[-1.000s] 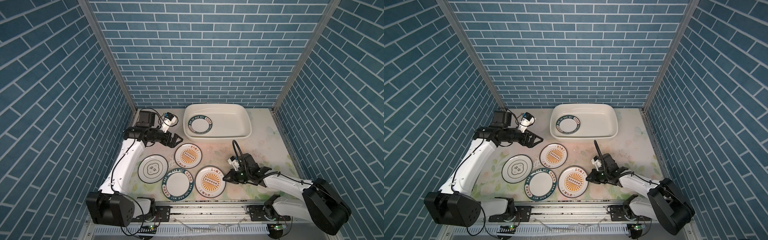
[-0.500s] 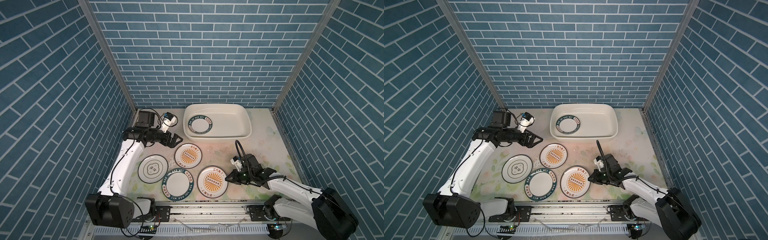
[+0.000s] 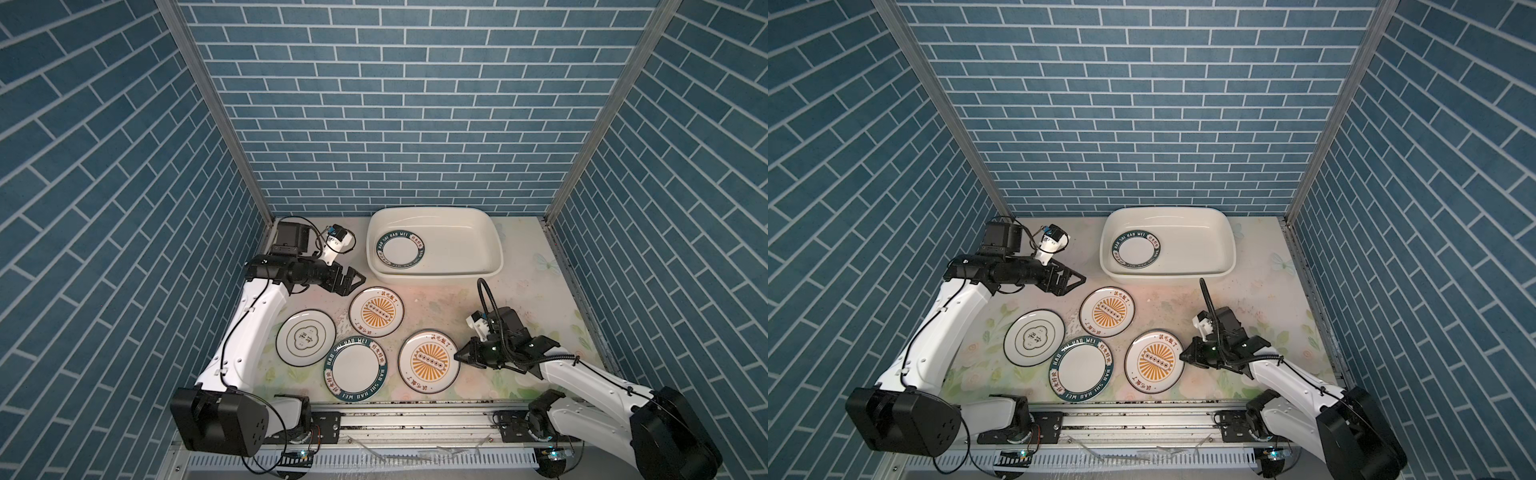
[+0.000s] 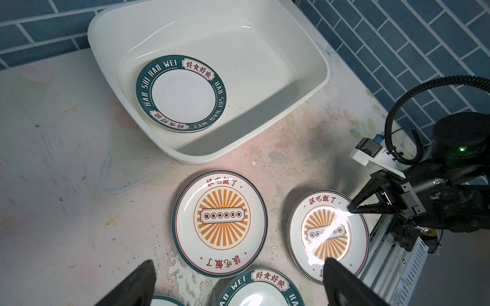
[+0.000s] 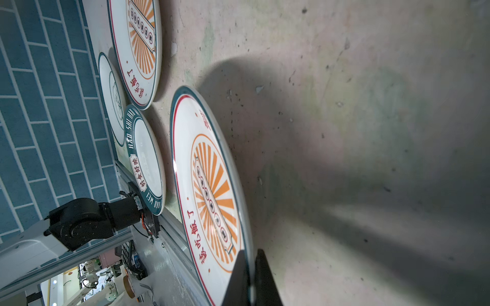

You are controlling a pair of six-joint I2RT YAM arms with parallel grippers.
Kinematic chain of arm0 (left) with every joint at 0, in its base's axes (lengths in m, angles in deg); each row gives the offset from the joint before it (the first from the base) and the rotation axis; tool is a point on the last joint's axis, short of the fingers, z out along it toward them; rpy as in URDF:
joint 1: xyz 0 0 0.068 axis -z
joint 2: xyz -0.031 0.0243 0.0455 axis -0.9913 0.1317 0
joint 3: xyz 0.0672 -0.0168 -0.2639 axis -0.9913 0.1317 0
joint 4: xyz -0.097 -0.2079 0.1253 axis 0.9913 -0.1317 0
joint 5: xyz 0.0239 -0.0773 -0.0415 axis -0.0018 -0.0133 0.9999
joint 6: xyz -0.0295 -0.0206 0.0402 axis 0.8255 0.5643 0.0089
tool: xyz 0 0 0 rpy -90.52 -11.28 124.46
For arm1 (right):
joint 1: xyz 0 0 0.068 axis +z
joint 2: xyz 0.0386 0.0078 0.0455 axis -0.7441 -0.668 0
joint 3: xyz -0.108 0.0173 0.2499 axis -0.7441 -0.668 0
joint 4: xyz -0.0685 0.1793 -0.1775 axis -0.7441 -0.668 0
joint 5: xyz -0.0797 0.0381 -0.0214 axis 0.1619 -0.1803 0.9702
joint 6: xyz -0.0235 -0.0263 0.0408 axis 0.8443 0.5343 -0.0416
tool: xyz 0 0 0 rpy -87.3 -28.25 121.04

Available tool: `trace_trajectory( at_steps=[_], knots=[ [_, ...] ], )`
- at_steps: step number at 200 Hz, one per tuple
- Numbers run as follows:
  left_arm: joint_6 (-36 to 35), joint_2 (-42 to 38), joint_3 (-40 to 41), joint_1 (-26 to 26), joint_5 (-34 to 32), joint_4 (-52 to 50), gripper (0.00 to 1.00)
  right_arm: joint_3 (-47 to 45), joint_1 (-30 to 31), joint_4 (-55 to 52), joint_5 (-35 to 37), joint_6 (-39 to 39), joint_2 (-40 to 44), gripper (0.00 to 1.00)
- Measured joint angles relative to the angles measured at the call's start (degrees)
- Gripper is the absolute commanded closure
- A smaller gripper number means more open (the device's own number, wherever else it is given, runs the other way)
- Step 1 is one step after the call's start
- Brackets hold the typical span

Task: Place the plates into the plastic bin on the countertop
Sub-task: Pick up the plate from the bottom-center of the table.

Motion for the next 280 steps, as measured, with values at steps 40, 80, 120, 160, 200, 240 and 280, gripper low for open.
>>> trace_trajectory(
  at_steps=[40, 80, 120, 160, 200, 240, 280],
  knots=[
    [0.00, -0.09, 0.00, 0.00, -0.09, 0.02, 0.00, 0.66, -0.94, -0.02, -1.88, 0.00, 0.70, 1.00],
    [0.00, -0.09, -0.02, 0.00, -0.46, 0.00, 0.01, 2.32, -1.20, -1.33, -3.34, 0.15, 0.70, 1.00],
    [0.00, -0.09, -0.50, 0.00, -1.14, -0.02, 0.01, 5.20, -1.46, -2.84, -4.42, 0.20, 0.66, 1.00],
    [0.00, -0.09, -0.59, 0.00, -1.40, -0.04, 0.00, 7.32, -1.57, -4.22, -5.22, 0.55, 0.42, 1.00],
    [0.00, -0.39, -0.68, 0.00, -1.51, -0.04, 0.00, 10.12, -1.60, -5.77, -5.81, 0.83, -0.04, 1.00],
    [0.00, -1.46, -0.66, 0.00, -1.57, -0.02, 0.00, 12.24, -1.79, -6.51, -6.29, 1.66, -1.05, 1.00],
    [0.17, -2.51, -0.66, -0.17, -2.14, 0.00, 0.00, 14.34, -2.03, -6.86, -6.86, 1.97, -2.19, 1.00]
  ],
)
